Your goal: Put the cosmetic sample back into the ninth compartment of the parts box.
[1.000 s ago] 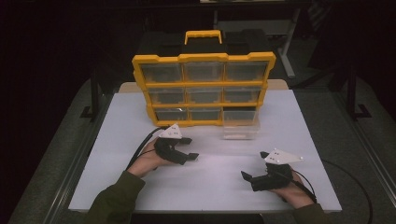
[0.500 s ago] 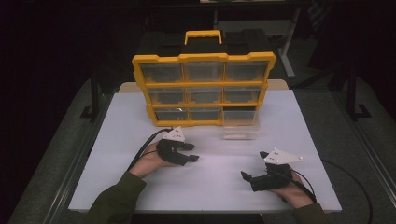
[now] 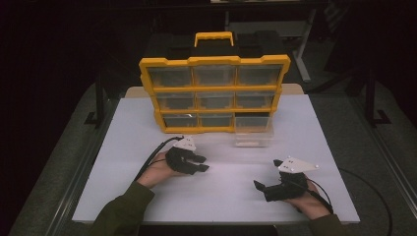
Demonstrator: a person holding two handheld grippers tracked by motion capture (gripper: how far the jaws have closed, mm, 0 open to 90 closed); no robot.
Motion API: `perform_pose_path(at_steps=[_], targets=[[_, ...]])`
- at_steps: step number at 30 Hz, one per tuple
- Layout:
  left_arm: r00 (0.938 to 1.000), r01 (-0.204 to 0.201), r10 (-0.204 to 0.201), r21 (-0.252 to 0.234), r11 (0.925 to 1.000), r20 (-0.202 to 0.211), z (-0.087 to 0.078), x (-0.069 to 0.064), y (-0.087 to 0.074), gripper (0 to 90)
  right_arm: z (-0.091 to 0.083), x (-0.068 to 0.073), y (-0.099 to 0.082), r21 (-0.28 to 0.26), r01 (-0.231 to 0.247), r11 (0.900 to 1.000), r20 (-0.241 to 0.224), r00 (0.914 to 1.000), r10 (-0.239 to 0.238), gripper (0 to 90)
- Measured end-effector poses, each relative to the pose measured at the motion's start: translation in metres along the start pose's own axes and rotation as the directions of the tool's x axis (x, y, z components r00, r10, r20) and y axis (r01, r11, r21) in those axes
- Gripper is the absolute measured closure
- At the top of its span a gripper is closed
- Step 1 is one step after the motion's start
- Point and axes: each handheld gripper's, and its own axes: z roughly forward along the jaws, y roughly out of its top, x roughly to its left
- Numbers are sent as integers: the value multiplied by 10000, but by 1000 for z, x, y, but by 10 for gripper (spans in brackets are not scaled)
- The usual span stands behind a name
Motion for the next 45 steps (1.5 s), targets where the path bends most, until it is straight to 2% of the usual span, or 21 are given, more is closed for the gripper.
perform_pose_path(at_steps=[8, 19, 27, 37, 41, 45], targets=[[9999, -111, 109, 247, 9996, 51, 3, -1, -2, 669, 0, 0, 0, 18, 40, 10000, -21, 10000, -40, 0], [9997, -227, 227, 282, 9993, -9, 3, -1, -2, 715, 0, 0, 0, -12, 67, 10000, 12, 10000, -67, 0], [9996, -247, 250, 299, 9992, -88, 3, 0, -2, 781, 0, 1, 0, 33, 90, 10000, 12, 10000, -90, 0], [9991, -348, 354, 250, 9991, -238, 3, -2, -4, 808, 0, 0, 0, 21, 95, 10000, 2, 10000, -95, 0], [9992, -274, 283, 313, 9991, -296, 3, -3, -3, 813, 0, 2, 1, 50, 60, 10000, -33, 10000, -60, 0], [9999, 90, -89, 219, 9997, -51, 2, 1, -3, 813, 0, 1, 1, 16, 110, 9999, -43, 9999, -110, 0]])
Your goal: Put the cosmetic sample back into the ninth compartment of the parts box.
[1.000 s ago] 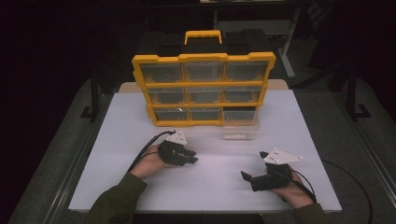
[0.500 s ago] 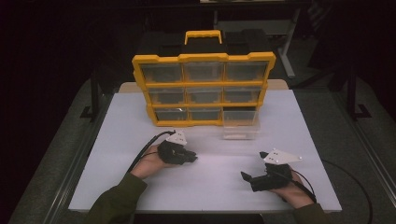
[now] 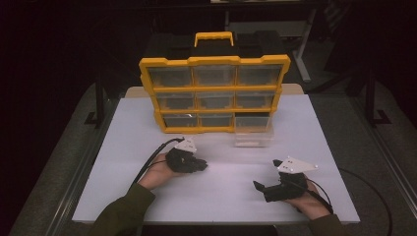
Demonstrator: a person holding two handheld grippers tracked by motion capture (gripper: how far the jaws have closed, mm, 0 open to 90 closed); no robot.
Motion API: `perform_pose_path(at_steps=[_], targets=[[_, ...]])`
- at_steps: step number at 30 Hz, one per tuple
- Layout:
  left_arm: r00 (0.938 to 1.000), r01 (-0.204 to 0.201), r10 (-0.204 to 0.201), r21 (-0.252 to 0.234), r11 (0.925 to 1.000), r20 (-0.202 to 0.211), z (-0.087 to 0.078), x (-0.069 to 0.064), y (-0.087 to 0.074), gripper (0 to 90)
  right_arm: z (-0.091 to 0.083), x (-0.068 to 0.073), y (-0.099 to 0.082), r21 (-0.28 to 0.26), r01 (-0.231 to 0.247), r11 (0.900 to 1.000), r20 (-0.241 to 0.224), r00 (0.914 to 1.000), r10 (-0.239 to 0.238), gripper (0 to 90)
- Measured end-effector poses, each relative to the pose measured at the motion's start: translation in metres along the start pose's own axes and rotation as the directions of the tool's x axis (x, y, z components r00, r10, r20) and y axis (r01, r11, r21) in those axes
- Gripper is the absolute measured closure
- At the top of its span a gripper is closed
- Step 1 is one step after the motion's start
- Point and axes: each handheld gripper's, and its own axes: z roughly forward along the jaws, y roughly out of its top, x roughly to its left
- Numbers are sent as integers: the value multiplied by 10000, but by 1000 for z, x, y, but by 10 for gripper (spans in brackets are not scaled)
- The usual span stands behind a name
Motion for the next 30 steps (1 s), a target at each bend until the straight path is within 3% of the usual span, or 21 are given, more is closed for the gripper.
perform_pose_path(at_steps=[3, 7, 14, 22, 25, 26, 27, 30], targets=[[9998, 175, -175, -103, 9998, -9, 0, -1, 1, 814, 0, -1, 0, -28, -18, 10000, -3, 10000, 18, 0], [10000, 37, -37, -109, 9999, -48, -2, -1, 3, 813, -1, -1, 0, -45, 37, 10000, 5, 10000, -37, 0], [9997, 202, -205, -293, 9994, -102, -7, 0, 6, 813, 0, 0, 0, -2, 48, 10000, 15, 10000, -48, 0], [9984, 553, -557, -523, 9971, -66, -11, -1, 12, 813, 0, -1, 0, 6, 102, 9999, -29, 9999, -102, 0], [9990, 432, -436, -509, 9978, -76, -13, 0, 14, 813, 1, -1, 0, -2, 93, 10000, -20, 10000, -93, 0], [9980, 630, -637, -696, 9956, -66, -12, -1, 15, 814, 1, -1, 0, 2, 103, 9999, -22, 9999, -103, 0], [9990, 434, -439, -550, 9975, -72, -13, 0, 16, 813, 1, -1, 0, 1, 122, 9999, -13, 9999, -122, 0], [9988, 485, -488, -460, 9978, -57, -14, -1, 19, 814, 0, -1, 0, 8, 26, 10000, 4, 10000, -26, 0]])
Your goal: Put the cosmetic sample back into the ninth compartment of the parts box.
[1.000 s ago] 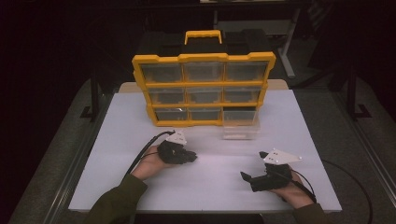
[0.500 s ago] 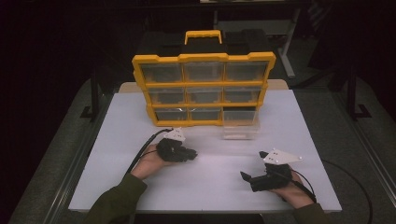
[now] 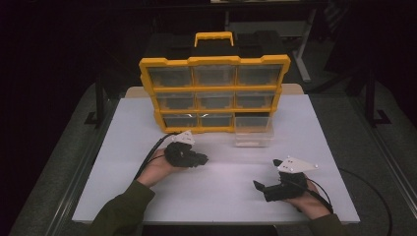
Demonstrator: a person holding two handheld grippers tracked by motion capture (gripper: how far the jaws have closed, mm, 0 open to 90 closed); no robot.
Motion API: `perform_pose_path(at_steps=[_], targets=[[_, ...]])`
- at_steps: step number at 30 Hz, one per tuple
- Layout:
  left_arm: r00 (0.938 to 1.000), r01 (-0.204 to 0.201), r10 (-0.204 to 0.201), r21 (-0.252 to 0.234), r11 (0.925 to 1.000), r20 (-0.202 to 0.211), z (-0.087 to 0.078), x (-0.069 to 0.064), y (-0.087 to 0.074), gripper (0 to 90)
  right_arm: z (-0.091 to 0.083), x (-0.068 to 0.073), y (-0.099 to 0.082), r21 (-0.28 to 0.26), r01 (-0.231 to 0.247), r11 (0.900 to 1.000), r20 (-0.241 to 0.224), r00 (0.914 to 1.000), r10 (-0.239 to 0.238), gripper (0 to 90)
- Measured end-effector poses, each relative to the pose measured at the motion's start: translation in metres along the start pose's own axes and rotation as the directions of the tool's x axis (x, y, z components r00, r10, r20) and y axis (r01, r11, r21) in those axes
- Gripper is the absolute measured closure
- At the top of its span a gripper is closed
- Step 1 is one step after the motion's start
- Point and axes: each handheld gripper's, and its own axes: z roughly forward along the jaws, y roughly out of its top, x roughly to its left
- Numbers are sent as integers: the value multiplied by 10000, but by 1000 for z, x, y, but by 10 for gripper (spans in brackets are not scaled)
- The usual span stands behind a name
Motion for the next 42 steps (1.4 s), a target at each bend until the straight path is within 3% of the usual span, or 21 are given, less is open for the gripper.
perform_pose_path(at_steps=[2, 3, 7, 8, 9, 10, 11, 13, 15, 26, 37, 42], targets=[[9999, 145, -146, -129, 9998, -4, 0, -1, 2, 814, 0, -1, 0, -47, 12, 10000, 24, 10000, -12, 0], [10000, -46, 47, 18, 10000, -34, -1, 1, 3, 813, 0, -1, 0, -42, 16, 10000, 17, 10000, -16, 0], [10000, -28, 28, -42, 10000, -79, -5, 0, 9, 813, 0, 0, 0, -9, -50, 10000, -27, 10000, 50, 0], [9999, 111, -112, -158, 9998, -63, -5, -1, 11, 813, 0, 0, 0, -30, -9, 10000, -28, 10000, 9, 0], [9999, -87, 87, -17, 10000, -83, -6, 0, 12, 813, 0, 1, 0, -25, -12, 10000, -32, 10000, 12, 0], [9999, 86, -87, -135, 9999, -73, -6, -1, 13, 814, 0, 1, 0, -21, -9, 10000, -26, 10000, 9, 0], [9999, -102, 102, -5, 9999, -75, -7, 0, 15, 813, 0, 1, 0, -18, -5, 10000, -24, 10000, 5, 0], [10000, -23, 23, -134, 9999, -24, -7, -1, 19, 813, 0, 1, 0, -29, -24, 10000, -22, 10000, 24, 0], [9998, -200, 200, -6, 9998, -10, -8, -1, 22, 813, -1, 1, 1, -26, -57, 10000, -24, 10000, 57, 0], [9999, 15, -12, -217, 9998, 170, -9, -2, 35, 813, -1, 1, 0, -37, -53, 10000, -21, 10000, 53, 0], [9996, -39, 46, -233, 9997, 293, -11, -1, 48, 813, 0, 2, 0, -8, -69, 10000, -23, 10000, 69, 0], [9992, -227, 232, -140, 9996, 320, -13, 1, 56, 813, -1, 1, 0, -50, -64, 10000, -22, 10000, 64, 0]])
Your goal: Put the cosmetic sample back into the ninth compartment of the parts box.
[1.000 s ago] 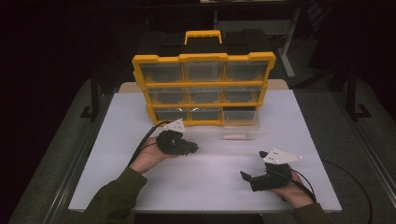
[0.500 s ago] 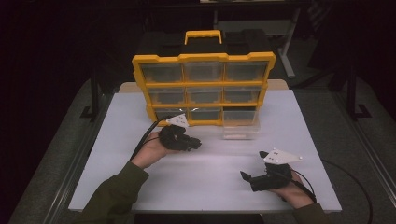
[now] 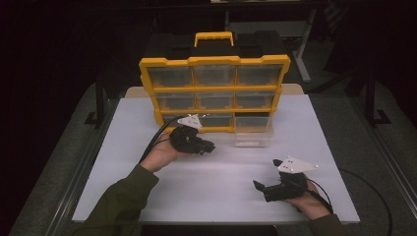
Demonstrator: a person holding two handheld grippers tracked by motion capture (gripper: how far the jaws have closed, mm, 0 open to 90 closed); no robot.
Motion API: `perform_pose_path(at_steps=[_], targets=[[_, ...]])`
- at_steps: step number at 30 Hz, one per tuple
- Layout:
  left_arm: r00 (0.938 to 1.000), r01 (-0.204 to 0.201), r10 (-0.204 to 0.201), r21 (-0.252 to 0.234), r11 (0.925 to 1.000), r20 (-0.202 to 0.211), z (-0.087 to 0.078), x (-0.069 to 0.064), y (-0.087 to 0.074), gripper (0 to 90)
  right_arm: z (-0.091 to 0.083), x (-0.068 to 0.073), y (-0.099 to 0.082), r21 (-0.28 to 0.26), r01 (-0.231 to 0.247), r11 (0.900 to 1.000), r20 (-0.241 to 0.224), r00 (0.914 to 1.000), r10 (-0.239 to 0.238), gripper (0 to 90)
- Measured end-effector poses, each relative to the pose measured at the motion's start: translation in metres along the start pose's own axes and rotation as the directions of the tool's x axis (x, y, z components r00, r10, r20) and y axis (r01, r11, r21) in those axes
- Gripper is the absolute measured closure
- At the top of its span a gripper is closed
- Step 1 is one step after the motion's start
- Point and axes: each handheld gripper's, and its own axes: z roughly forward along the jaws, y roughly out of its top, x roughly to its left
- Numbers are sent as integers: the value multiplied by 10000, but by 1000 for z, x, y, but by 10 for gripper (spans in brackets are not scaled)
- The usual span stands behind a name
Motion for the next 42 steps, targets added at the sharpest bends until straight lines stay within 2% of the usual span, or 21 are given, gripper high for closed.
perform_pose_path(at_steps=[2, 3, 7, 9, 11, 22, 26, 27, 42], targets=[[9999, -135, 135, 2, 9999, 33, -1, 1, 4, 813, 0, 0, 0, 7, 21, 10000, -2, 10000, -21, 0], [10000, -40, 40, -90, 10000, 29, -1, 0, 6, 814, 0, 0, 0, 4, 34, 10000, 3, 10000, -34, 0], [9999, -153, 154, -106, 9998, 57, -3, 0, 13, 814, 0, 1, 0, 6, -32, 10000, -14, 10000, 32, 0], [9999, -85, 86, -136, 9999, 74, -2, 0, 16, 813, 0, 1, 0, 25, -14, 10000, -14, 10000, 14, 0], [9996, -243, 243, -77, 9997, 116, -2, 1, 19, 813, 0, 0, 0, 20, -23, 10000, -13, 10000, 23, 0], [9996, -130, 136, -209, 9997, 247, 1, 1, 36, 813, 0, 1, 0, 28, -35, 10000, -48, 10000, 35, 0], [9988, -387, 387, -13, 9992, 294, 2, 4, 41, 813, -1, 1, 0, 23, -46, 10000, -59, 10000, 46, 0], [9993, -200, 204, -120, 9997, 310, 3, 3, 42, 813, -1, 1, 0, 12, -42, 10000, -59, 10000, 42, 0], [9994, -225, 231, -248, 9994, 243, 11, 10, 61, 813, 0, 0, 0, -3, -10, 10000, -84, 10000, 10, 0]])
